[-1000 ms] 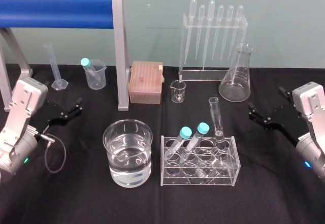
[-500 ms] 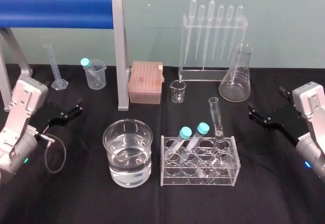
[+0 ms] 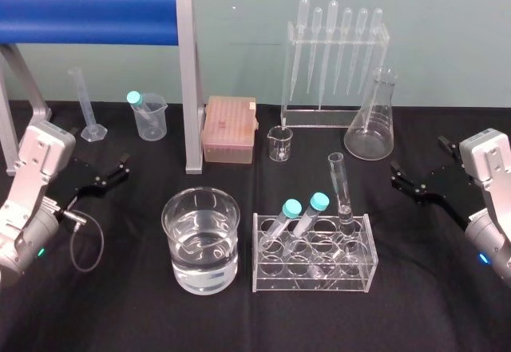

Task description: Hold the test tube with one hand and immerse one end into the beaker, then return it to the test tube rack.

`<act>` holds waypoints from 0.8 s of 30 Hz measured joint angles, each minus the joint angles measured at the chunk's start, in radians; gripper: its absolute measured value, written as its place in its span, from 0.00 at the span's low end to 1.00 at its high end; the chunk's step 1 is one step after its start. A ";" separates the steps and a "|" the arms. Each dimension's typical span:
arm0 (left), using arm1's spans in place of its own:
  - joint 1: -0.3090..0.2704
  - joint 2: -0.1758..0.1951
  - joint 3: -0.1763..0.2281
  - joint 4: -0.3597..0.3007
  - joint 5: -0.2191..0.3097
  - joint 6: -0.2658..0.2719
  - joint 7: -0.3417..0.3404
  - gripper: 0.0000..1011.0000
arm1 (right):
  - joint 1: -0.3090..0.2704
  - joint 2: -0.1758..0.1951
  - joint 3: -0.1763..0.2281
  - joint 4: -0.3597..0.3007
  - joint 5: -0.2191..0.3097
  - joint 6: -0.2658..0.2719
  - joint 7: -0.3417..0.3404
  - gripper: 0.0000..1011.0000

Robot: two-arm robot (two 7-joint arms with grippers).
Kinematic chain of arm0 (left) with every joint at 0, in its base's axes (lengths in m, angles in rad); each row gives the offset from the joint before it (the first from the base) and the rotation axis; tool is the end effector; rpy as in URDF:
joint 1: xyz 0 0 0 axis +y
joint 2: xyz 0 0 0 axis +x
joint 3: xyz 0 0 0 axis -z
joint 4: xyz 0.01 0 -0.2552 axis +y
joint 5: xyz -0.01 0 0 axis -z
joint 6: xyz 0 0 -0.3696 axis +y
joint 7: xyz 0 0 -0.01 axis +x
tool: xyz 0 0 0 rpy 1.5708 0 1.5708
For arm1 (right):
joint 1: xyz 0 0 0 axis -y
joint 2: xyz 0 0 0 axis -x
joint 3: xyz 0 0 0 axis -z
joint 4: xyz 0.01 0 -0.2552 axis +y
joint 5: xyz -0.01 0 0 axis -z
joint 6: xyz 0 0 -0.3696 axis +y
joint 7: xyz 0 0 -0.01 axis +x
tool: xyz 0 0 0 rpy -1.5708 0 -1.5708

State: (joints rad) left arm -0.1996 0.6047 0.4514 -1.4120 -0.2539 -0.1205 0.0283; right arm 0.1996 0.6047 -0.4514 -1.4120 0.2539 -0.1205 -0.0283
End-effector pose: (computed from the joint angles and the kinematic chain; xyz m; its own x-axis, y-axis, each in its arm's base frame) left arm 0.4099 0.0468 -0.2858 0.2922 0.8803 0.3738 -0.9553 0.2873 0.0702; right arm 0.4099 -0.0468 -0.2858 0.2922 -0.8803 0.3738 0.9553 0.2873 -0.0702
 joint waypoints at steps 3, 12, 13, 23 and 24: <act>0.000 0.000 0.000 0.000 0.000 0.000 0.000 0.99 | 0.000 0.000 0.000 0.000 0.000 0.000 0.000 0.99; 0.000 0.000 0.000 0.000 0.000 0.000 0.000 0.99 | 0.000 0.000 0.000 0.000 0.000 0.000 0.000 0.99; 0.000 0.000 0.000 0.000 0.000 0.000 0.000 0.99 | 0.000 0.000 0.000 0.000 0.000 0.000 0.000 0.99; 0.000 0.000 0.000 0.000 0.000 0.000 0.000 0.99 | -0.002 0.000 0.011 -0.003 0.004 -0.007 0.003 0.99; 0.000 0.000 0.000 0.000 0.000 0.000 0.000 0.99 | -0.002 0.000 0.011 -0.003 0.004 -0.007 0.003 0.99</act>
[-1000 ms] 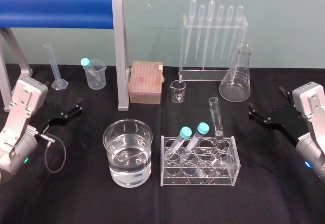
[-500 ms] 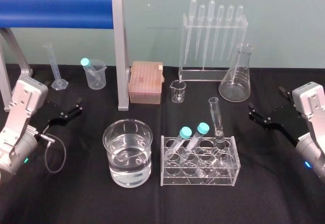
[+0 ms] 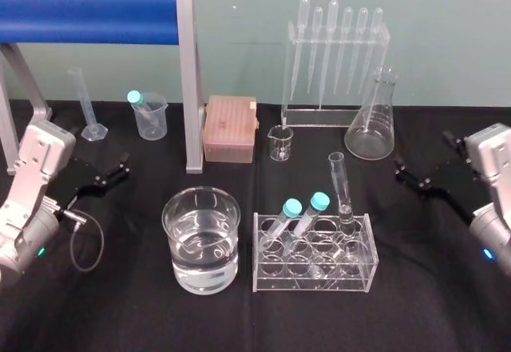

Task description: Hold the test tube with one hand and immerse one end into the beaker, then return it to the test tube rack.

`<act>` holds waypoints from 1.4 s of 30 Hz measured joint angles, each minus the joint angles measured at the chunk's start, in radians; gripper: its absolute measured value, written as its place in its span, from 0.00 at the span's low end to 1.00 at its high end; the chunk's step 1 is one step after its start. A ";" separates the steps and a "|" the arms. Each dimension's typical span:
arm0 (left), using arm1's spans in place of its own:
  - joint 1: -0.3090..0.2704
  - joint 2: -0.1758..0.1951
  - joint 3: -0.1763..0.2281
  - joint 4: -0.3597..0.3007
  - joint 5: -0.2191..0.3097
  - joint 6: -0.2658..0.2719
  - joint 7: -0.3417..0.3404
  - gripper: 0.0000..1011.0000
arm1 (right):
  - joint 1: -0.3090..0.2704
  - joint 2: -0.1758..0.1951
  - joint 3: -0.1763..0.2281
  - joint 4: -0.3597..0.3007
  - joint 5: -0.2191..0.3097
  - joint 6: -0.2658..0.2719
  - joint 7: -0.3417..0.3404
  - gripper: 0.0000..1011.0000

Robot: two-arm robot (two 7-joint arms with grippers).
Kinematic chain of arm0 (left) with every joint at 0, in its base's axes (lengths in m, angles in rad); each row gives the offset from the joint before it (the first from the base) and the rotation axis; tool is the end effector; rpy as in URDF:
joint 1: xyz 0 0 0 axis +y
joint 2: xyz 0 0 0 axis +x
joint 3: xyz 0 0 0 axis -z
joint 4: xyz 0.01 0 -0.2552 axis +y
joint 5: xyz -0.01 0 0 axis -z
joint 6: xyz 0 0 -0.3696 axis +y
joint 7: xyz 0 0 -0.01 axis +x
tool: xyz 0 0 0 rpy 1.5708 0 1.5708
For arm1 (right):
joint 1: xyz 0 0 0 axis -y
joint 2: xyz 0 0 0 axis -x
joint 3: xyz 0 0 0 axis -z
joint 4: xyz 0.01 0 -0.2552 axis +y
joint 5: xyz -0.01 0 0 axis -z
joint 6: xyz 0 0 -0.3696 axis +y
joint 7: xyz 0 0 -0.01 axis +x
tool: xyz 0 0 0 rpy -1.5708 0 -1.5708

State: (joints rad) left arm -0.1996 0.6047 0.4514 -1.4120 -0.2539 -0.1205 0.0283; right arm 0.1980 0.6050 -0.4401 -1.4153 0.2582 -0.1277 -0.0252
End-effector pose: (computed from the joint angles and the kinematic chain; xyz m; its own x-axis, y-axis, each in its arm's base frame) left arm 0.4099 0.0468 -0.2858 0.2922 0.8803 0.3738 -0.9553 0.2873 0.0702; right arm 0.4108 -0.0493 -0.2829 0.2858 -0.8843 0.3693 0.9567 0.2855 -0.0569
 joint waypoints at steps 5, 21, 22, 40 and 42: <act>0.000 0.000 0.000 0.000 0.000 0.000 0.000 0.99 | -0.015 0.004 0.072 -0.032 0.101 -0.061 0.071 0.99; 0.000 0.000 0.000 0.000 0.000 0.000 0.000 0.99 | -0.031 0.041 0.174 -0.177 0.481 -0.117 0.546 0.99; 0.000 0.000 0.000 0.000 0.000 0.000 0.000 0.99 | -0.025 0.047 0.165 -0.181 0.482 -0.111 0.581 0.99; 0.000 0.000 0.000 0.000 0.000 0.000 0.000 0.99 | 0.022 0.065 0.067 -0.133 0.416 -0.024 0.766 0.99; 0.000 0.000 0.000 0.000 0.000 0.000 0.000 0.99 | 0.027 0.060 0.060 -0.121 0.412 -0.017 0.767 0.99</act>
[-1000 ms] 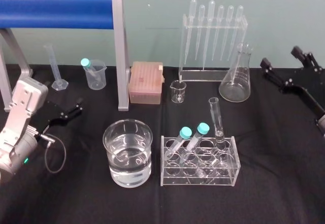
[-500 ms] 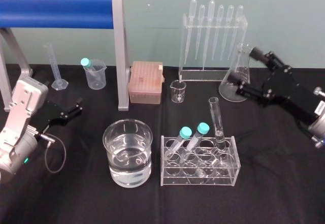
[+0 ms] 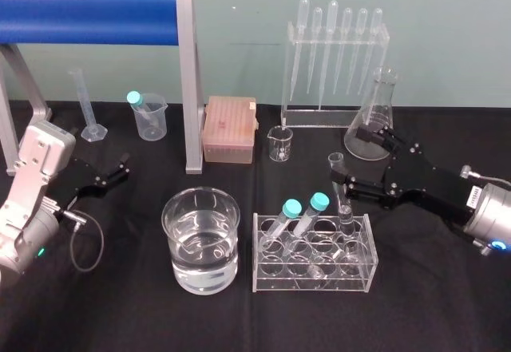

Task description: Hold the test tube with one hand and immerse one end into the beaker, then return it to the test tube rack.

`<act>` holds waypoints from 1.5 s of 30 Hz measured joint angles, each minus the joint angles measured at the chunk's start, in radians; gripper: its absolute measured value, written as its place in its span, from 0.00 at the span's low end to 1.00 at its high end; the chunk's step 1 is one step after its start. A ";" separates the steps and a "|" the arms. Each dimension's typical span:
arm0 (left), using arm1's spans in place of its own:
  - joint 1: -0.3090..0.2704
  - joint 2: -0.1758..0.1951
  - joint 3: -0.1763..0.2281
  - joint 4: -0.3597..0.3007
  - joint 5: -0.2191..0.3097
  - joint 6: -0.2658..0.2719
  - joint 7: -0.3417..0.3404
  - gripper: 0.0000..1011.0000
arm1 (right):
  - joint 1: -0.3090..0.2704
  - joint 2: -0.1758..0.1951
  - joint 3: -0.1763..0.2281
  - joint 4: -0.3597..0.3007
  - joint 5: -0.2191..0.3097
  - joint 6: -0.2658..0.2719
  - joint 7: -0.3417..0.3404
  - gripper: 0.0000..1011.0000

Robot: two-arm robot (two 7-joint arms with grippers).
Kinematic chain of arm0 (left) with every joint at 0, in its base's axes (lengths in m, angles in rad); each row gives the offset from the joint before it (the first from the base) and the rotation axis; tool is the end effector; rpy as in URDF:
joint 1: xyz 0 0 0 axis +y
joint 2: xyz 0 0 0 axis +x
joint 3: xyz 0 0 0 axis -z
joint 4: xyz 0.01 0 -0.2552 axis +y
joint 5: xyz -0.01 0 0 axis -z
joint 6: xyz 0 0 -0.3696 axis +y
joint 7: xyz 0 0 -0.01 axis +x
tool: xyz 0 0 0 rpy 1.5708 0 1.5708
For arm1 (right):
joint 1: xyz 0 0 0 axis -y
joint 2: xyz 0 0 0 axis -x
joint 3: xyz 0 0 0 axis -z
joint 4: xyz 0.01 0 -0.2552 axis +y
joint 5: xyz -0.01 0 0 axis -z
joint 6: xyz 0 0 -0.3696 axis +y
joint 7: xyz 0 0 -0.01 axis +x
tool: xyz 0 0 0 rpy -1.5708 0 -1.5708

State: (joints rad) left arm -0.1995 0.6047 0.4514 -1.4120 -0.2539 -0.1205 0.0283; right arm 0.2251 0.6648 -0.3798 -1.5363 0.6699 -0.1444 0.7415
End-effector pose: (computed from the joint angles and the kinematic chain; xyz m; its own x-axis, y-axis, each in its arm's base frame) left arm 0.4099 0.0468 -0.2859 0.2923 0.8803 0.3737 -0.9553 0.2873 0.0703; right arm 0.4209 -0.0581 -0.2181 0.8464 -0.5252 0.0888 0.5220 0.8510 0.0571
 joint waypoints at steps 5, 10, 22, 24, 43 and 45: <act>0.000 0.000 0.000 0.000 0.000 0.000 0.000 0.99 | 0.011 -0.011 -0.012 0.022 -0.012 0.008 -0.001 0.99; 0.000 0.000 0.000 0.000 0.000 0.000 0.000 0.99 | 0.025 -0.027 -0.023 0.053 -0.026 0.018 -0.009 0.99; 0.000 0.000 0.000 0.000 0.000 0.000 0.000 0.99 | 0.047 -0.054 -0.048 0.106 -0.055 0.034 -0.018 0.99; 0.000 0.000 0.000 0.000 0.000 0.000 0.000 0.99 | 0.048 -0.055 -0.051 0.108 -0.057 0.034 -0.015 0.99; 0.000 0.000 0.000 0.000 0.000 0.000 0.000 0.99 | 0.056 -0.061 -0.063 0.114 -0.069 0.027 -0.001 0.99; 0.000 0.000 0.000 0.000 0.000 0.000 0.000 0.99 | 0.056 -0.061 -0.063 0.114 -0.069 0.027 -0.001 0.99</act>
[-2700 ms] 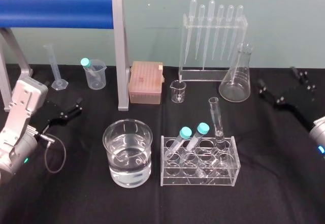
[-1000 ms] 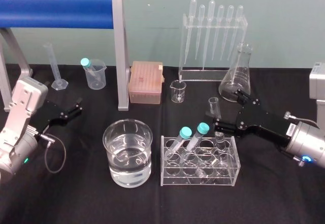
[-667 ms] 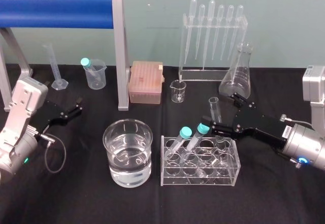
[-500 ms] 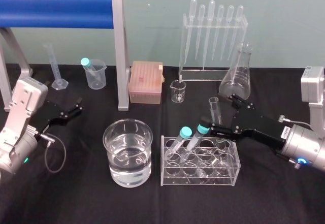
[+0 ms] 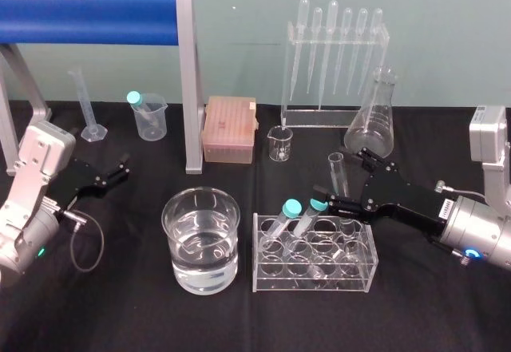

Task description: Hold the test tube with one hand and immerse one end into the beaker, then return it to the test tube rack.

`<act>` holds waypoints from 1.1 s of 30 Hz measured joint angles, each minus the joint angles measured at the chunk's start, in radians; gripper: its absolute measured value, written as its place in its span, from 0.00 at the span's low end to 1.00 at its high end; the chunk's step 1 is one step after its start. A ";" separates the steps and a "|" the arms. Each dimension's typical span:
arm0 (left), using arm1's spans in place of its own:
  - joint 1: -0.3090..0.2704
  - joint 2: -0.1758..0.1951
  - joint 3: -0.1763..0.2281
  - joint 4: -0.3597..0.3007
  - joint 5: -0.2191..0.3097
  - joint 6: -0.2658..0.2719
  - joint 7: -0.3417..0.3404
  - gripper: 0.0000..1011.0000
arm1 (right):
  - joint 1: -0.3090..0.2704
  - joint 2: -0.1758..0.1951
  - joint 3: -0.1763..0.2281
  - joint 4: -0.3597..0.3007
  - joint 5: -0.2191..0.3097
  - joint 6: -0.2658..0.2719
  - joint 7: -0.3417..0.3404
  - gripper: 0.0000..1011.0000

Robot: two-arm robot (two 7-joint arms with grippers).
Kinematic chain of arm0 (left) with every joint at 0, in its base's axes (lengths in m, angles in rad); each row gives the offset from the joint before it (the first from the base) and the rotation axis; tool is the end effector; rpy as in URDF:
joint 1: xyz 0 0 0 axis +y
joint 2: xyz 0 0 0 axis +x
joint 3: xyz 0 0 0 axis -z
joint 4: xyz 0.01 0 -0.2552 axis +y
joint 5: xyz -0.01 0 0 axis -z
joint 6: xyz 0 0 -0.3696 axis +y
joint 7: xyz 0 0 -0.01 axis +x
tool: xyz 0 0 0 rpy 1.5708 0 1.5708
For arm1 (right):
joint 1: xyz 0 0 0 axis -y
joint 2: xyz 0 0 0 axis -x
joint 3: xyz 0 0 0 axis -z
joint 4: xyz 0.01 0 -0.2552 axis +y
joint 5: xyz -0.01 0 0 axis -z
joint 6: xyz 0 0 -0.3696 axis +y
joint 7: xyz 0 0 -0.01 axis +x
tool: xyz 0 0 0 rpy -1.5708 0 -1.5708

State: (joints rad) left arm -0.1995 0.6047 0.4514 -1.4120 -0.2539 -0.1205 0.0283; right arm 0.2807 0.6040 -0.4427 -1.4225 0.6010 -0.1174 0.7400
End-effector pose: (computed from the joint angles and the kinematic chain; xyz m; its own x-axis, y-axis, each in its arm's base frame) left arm 0.4099 0.0468 -0.2859 0.2923 0.8803 0.3737 -0.9553 0.2873 0.0703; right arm 0.4325 -0.0469 -0.2465 0.8491 -0.5252 0.0561 0.5272 0.8493 -0.0289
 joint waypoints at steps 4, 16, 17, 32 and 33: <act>0.000 0.000 0.000 0.000 0.000 0.000 0.000 0.99 | 0.000 0.000 0.000 0.000 0.001 0.000 0.000 0.99; 0.000 0.000 0.000 0.000 0.000 0.000 0.000 0.99 | -0.001 0.001 0.001 -0.001 0.002 0.000 0.000 0.92; 0.000 0.000 0.000 0.000 0.000 0.000 0.000 0.99 | -0.001 0.001 0.001 -0.001 0.002 0.000 0.000 0.92; 0.000 0.000 0.000 0.000 0.000 0.000 0.000 0.99 | -0.001 0.001 0.002 -0.001 0.003 0.000 0.001 0.47; 0.000 0.000 0.000 0.000 0.000 0.000 0.000 0.99 | -0.001 0.001 0.002 -0.001 0.003 0.000 0.001 0.45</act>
State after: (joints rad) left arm -0.1995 0.6047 0.4514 -1.4120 -0.2539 -0.1205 0.0283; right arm 0.2795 0.6055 -0.4411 -1.4237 0.6039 -0.1173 0.7415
